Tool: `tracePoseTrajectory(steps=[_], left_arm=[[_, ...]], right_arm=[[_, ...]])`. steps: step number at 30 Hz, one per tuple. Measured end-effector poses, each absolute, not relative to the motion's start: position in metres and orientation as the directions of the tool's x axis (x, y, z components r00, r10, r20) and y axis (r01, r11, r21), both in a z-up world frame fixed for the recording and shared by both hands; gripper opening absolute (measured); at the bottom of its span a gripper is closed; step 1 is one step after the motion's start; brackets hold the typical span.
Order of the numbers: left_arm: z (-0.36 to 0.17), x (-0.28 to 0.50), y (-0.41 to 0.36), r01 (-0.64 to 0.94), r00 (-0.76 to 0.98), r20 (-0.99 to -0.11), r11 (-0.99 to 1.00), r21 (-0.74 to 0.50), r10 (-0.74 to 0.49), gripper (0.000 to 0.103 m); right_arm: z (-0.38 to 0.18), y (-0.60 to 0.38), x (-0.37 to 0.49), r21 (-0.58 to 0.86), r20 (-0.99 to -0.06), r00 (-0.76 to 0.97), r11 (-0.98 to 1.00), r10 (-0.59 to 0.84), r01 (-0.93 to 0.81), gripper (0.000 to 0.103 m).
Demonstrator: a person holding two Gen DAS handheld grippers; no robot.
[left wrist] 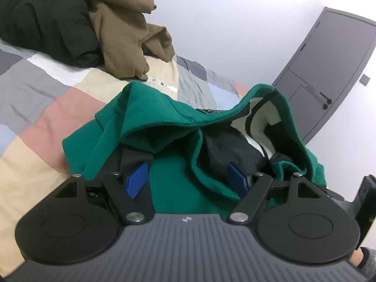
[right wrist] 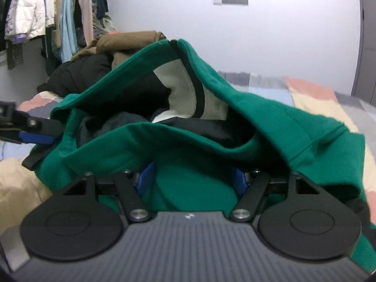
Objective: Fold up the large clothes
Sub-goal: 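Slide both tools under the folded sweatshirt edge and close the right tool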
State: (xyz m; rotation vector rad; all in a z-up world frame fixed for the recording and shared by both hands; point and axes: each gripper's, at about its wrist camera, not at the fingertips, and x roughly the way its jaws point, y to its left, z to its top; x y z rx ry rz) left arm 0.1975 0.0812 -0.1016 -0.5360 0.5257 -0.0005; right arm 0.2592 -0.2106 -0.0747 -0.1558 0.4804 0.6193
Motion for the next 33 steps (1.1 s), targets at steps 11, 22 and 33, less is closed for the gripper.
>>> tracePoseTrajectory(steps=[11,22,33], left_arm=[[-0.096,0.184,0.083,-0.081,0.912,-0.384,0.852,-0.517,-0.146,0.079],[-0.095,0.205,0.081,-0.059,0.941,-0.324,0.893,-0.447,-0.099,0.079],[-0.122,0.246,0.129,-0.195,0.911,-0.411,0.836,-0.513,-0.04,0.079]], right_arm=[[-0.021,-0.208,0.321,0.129,-0.448,0.724,0.839,0.524,-0.528,0.006],[-0.03,-0.215,0.441,0.15,-0.49,0.809,0.946,0.324,-0.288,0.005],[-0.101,-0.209,0.474,0.247,-0.657,0.653,0.926,0.377,-0.286,0.021]])
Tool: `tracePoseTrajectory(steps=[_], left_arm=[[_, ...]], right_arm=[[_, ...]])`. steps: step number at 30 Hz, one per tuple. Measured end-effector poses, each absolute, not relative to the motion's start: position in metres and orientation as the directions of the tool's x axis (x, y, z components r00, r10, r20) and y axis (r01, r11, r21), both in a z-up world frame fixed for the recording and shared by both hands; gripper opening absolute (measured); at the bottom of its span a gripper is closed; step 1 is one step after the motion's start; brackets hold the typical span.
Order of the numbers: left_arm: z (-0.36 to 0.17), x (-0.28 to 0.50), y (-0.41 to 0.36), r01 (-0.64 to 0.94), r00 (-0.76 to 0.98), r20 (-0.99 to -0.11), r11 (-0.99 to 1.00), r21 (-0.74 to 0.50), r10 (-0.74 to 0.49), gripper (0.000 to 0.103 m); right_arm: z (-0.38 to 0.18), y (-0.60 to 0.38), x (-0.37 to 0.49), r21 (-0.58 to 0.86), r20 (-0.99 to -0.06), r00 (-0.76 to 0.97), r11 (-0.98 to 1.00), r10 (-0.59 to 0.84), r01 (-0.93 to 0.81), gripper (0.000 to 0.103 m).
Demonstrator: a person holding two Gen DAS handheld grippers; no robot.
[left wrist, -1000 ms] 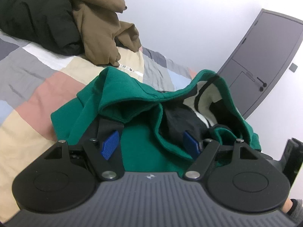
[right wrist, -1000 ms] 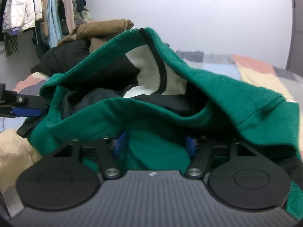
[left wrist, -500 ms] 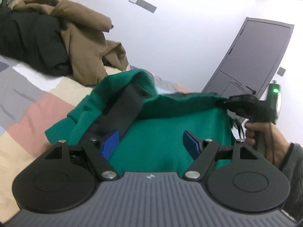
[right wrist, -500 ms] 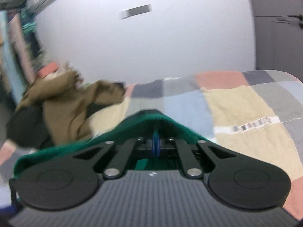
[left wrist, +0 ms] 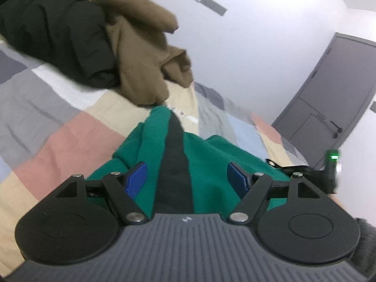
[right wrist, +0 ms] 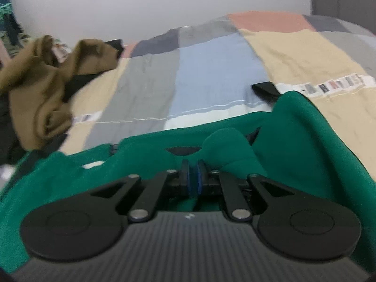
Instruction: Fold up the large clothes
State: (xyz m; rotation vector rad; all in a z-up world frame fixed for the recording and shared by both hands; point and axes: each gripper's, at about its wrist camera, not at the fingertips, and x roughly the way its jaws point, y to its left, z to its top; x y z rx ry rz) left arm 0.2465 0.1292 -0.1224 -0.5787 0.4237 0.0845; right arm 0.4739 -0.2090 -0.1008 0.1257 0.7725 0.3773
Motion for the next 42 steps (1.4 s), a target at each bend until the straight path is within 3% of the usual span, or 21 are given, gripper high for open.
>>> tracePoseTrajectory(steps=[1,3,4,9,12,16,20,22,24,27,29,35,42], left_arm=[[-0.124,0.248,0.131,-0.206,0.907,-0.421,0.835,-0.511,-0.034,0.079],[-0.126,0.249,0.134,-0.216,0.904,-0.427,0.829,-0.516,-0.03,0.079],[-0.126,0.249,0.134,-0.223,0.9,-0.434,0.828,-0.514,-0.027,0.079],[-0.127,0.247,0.131,-0.259,0.886,-0.463,0.837,-0.481,0.009,0.078],[-0.126,0.244,0.129,-0.277,0.881,-0.473,0.838,-0.47,0.025,0.079],[-0.128,0.243,0.125,-0.298,0.873,-0.485,0.845,-0.445,0.052,0.078],[-0.13,0.247,0.125,-0.315,0.866,-0.495,0.845,-0.432,0.069,0.078],[-0.131,0.248,0.123,-0.319,0.863,-0.499,0.847,-0.426,0.075,0.078],[-0.131,0.248,0.121,-0.322,0.86,-0.504,0.853,-0.411,0.082,0.078],[-0.132,0.248,0.119,-0.325,0.858,-0.506,0.856,-0.401,0.089,0.078],[-0.132,0.248,0.119,-0.326,0.858,-0.505,0.856,-0.401,0.09,0.078],[-0.132,0.246,0.116,-0.321,0.863,-0.497,0.856,-0.405,0.089,0.078],[-0.132,0.249,0.116,-0.317,0.861,-0.502,0.864,-0.391,0.089,0.078]], right_arm=[[-0.095,-0.211,0.469,0.248,-0.655,0.649,0.921,0.387,-0.3,0.028],[-0.081,-0.215,0.455,0.241,-0.634,0.654,0.91,0.411,-0.338,0.057],[-0.073,-0.22,0.445,0.246,-0.613,0.661,0.9,0.433,-0.36,0.061],[-0.039,-0.265,0.413,0.308,-0.501,0.726,0.881,0.47,-0.358,0.062],[-0.034,-0.3,0.401,0.318,-0.448,0.803,0.909,0.394,-0.268,0.062],[-0.052,-0.331,0.405,0.305,-0.494,0.815,0.938,0.303,-0.164,0.064],[-0.08,-0.334,0.421,0.346,-0.556,0.754,0.922,0.351,-0.174,0.062],[-0.087,-0.327,0.427,0.33,-0.567,0.747,0.927,0.347,-0.18,0.054],[-0.092,-0.319,0.43,0.325,-0.583,0.742,0.932,0.329,-0.158,0.036],[-0.091,-0.318,0.433,0.362,-0.579,0.748,0.924,0.324,-0.121,0.016],[-0.085,-0.32,0.428,0.354,-0.547,0.767,0.923,0.334,-0.15,0.009],[-0.052,-0.339,0.423,0.279,-0.398,0.868,0.94,0.298,-0.195,0.007],[-0.102,-0.362,0.456,0.237,-0.544,0.818,0.969,0.187,-0.065,0.007]])
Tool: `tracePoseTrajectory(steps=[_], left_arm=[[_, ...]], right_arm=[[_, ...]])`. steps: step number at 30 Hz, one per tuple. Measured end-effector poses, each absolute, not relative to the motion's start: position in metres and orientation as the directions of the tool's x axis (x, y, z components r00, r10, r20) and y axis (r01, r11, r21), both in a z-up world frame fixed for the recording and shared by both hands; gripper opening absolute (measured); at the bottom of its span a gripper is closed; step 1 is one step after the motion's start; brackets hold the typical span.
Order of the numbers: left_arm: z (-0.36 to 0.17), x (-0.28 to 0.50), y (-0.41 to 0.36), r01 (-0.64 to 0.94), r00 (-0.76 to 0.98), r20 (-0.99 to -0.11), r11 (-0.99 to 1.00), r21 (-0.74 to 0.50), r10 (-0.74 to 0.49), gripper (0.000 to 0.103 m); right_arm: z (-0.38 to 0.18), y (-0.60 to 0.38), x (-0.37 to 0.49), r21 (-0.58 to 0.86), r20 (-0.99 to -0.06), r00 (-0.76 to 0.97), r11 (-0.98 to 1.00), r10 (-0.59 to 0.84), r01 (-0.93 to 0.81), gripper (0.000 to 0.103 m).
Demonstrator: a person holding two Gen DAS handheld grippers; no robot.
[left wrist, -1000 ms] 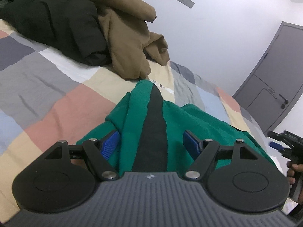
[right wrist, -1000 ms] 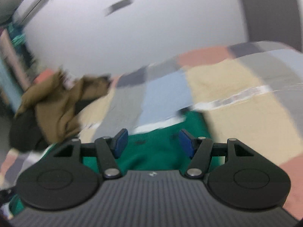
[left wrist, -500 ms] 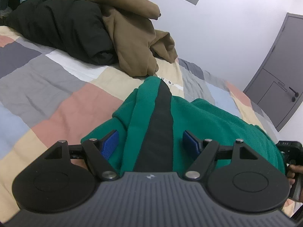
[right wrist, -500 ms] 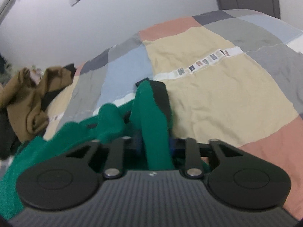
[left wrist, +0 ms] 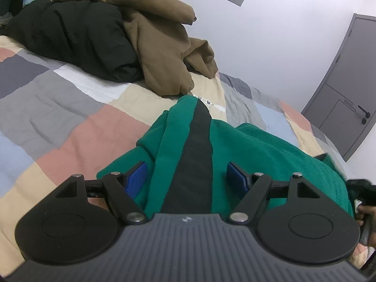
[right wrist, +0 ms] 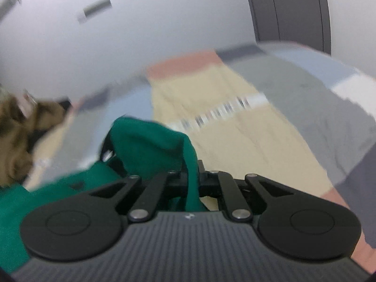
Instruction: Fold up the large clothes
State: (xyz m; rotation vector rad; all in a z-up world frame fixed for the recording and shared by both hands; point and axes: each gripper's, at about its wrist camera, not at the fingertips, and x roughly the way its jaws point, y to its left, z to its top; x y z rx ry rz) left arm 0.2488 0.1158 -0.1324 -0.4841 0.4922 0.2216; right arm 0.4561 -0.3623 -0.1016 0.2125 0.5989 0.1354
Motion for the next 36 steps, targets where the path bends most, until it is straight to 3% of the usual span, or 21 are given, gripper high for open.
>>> tracePoseTrajectory(steps=[4,10,17,19,20,21,26,30,34,36], left_arm=[[-0.133,0.249,0.117,-0.32,0.858,-0.505,0.863,-0.392,0.088,0.078],[-0.128,0.246,0.113,-0.316,0.86,-0.503,0.864,-0.393,0.086,0.078],[-0.1,0.215,0.093,-0.258,0.895,-0.44,0.889,-0.377,0.073,0.079],[-0.095,0.204,0.085,-0.253,0.899,-0.431,0.894,-0.37,0.076,0.079],[-0.093,0.199,0.082,-0.249,0.902,-0.425,0.895,-0.37,0.075,0.079],[-0.09,0.194,0.079,-0.248,0.904,-0.421,0.895,-0.372,0.076,0.079],[-0.078,0.17,0.07,-0.2,0.924,-0.381,0.883,-0.425,0.026,0.079],[-0.076,0.164,0.054,-0.162,0.927,-0.375,0.88,-0.446,-0.02,0.082],[-0.087,0.171,0.042,-0.138,0.904,-0.416,0.847,-0.513,-0.104,0.082],[-0.095,0.174,0.04,-0.137,0.887,-0.439,0.827,-0.545,-0.143,0.082]], right_arm=[[-0.124,-0.359,0.466,0.241,-0.615,0.766,0.97,0.186,-0.042,0.008],[-0.105,-0.356,0.442,0.241,-0.569,0.793,0.966,0.219,-0.093,0.01],[-0.052,-0.342,0.374,0.225,-0.485,0.837,0.961,0.253,-0.161,0.013],[-0.041,-0.339,0.357,0.238,-0.463,0.838,0.952,0.287,-0.194,0.033],[-0.037,-0.337,0.348,0.254,-0.451,0.839,0.945,0.305,-0.207,0.053],[-0.033,-0.337,0.339,0.276,-0.43,0.841,0.935,0.328,-0.223,0.062],[-0.021,-0.331,0.295,0.374,-0.382,0.82,0.882,0.427,-0.285,0.061],[-0.034,-0.324,0.264,0.494,-0.399,0.762,0.82,0.51,-0.29,0.062],[-0.059,-0.313,0.243,0.6,-0.445,0.674,0.755,0.589,-0.264,0.073],[-0.07,-0.31,0.242,0.659,-0.453,0.639,0.716,0.622,-0.231,0.086]])
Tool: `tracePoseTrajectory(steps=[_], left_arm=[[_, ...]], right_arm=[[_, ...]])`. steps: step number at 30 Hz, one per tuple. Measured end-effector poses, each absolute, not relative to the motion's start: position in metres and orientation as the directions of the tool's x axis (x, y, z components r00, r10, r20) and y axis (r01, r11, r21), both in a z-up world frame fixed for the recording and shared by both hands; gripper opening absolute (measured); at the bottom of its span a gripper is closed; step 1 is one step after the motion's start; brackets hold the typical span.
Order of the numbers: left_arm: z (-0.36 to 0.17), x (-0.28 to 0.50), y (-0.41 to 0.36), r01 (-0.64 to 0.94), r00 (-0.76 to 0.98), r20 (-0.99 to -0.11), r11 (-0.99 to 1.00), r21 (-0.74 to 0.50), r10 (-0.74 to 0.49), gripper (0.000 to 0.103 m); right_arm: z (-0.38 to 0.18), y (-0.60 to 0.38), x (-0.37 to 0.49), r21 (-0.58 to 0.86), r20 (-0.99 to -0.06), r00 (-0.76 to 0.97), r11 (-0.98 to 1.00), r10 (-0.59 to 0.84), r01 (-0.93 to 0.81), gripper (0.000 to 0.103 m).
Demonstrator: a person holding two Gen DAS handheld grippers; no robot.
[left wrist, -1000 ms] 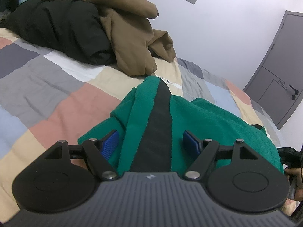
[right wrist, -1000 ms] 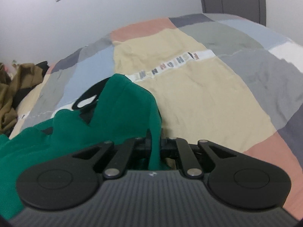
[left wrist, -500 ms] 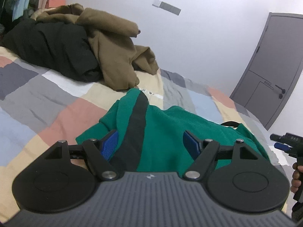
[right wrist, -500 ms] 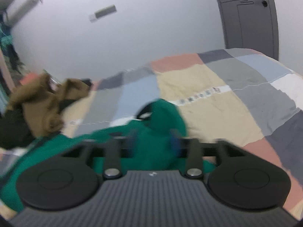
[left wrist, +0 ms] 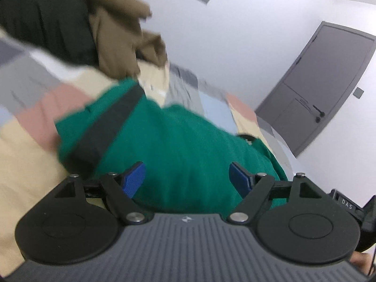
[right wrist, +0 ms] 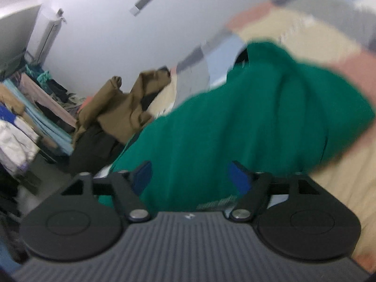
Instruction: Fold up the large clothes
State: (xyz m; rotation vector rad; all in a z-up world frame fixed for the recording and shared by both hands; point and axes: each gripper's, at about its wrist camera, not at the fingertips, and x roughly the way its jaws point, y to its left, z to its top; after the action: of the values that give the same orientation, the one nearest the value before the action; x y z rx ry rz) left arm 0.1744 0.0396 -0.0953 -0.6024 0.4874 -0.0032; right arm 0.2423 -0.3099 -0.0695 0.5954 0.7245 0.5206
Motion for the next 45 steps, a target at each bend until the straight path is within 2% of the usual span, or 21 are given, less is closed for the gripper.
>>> tracePoseTrajectory(steps=[6,11,16,22,26,28,29,30,31,33,35,39,45], left_arm=[[-0.122,0.188,0.049,-0.196,0.839,-0.497,0.728,-0.657,-0.222,0.09],[-0.155,0.197,0.075,-0.286,0.813,-0.496,0.535,-0.795,-0.303,0.092],[-0.185,0.2,0.102,-0.345,0.839,-0.449,0.338,-0.876,-0.307,0.093],[-0.205,0.203,0.12,-0.297,0.89,-0.338,0.174,-0.939,-0.307,0.094],[-0.21,0.211,0.125,-0.264,0.915,-0.29,0.127,-0.956,-0.281,0.092],[-0.212,0.215,0.127,-0.27,0.916,-0.296,0.13,-0.954,-0.271,0.092],[-0.21,0.217,0.126,-0.28,0.91,-0.314,0.159,-0.947,-0.27,0.082],[-0.21,0.219,0.125,-0.293,0.903,-0.338,0.195,-0.936,-0.266,0.07],[-0.207,0.218,0.124,-0.297,0.9,-0.351,0.225,-0.928,-0.258,0.063],[-0.2,0.216,0.124,-0.288,0.905,-0.35,0.261,-0.922,-0.241,0.04],[-0.189,0.209,0.122,-0.275,0.91,-0.349,0.304,-0.912,-0.224,0.03],[-0.172,0.199,0.12,-0.268,0.91,-0.353,0.339,-0.902,-0.219,0.023],[-0.127,0.161,0.111,-0.269,0.889,-0.39,0.415,-0.869,-0.241,0.023]], right_arm=[[-0.106,-0.311,0.249,0.81,-0.449,0.576,0.583,0.683,-0.061,0.088],[-0.142,-0.322,0.253,0.877,-0.447,0.559,0.464,0.698,0.121,0.089],[-0.161,-0.335,0.261,0.886,-0.453,0.63,0.398,0.631,0.238,0.088],[-0.169,-0.36,0.267,0.916,-0.395,0.774,0.281,0.494,0.288,0.089],[-0.174,-0.35,0.287,0.912,-0.399,0.755,0.313,0.521,0.266,0.09],[-0.172,-0.342,0.294,0.9,-0.411,0.742,0.365,0.53,0.237,0.09],[-0.17,-0.339,0.296,0.897,-0.41,0.742,0.382,0.531,0.222,0.09],[-0.169,-0.338,0.298,0.891,-0.416,0.738,0.401,0.531,0.213,0.084],[-0.165,-0.335,0.299,0.878,-0.43,0.731,0.434,0.53,0.201,0.076],[-0.156,-0.33,0.3,0.854,-0.442,0.731,0.493,0.52,0.165,0.044],[-0.146,-0.329,0.295,0.855,-0.42,0.742,0.502,0.523,0.13,0.029],[-0.121,-0.328,0.279,0.818,-0.397,0.768,0.574,0.502,0.047,0.023],[-0.087,-0.344,0.245,0.781,-0.377,0.782,0.625,0.495,-0.019,0.022]])
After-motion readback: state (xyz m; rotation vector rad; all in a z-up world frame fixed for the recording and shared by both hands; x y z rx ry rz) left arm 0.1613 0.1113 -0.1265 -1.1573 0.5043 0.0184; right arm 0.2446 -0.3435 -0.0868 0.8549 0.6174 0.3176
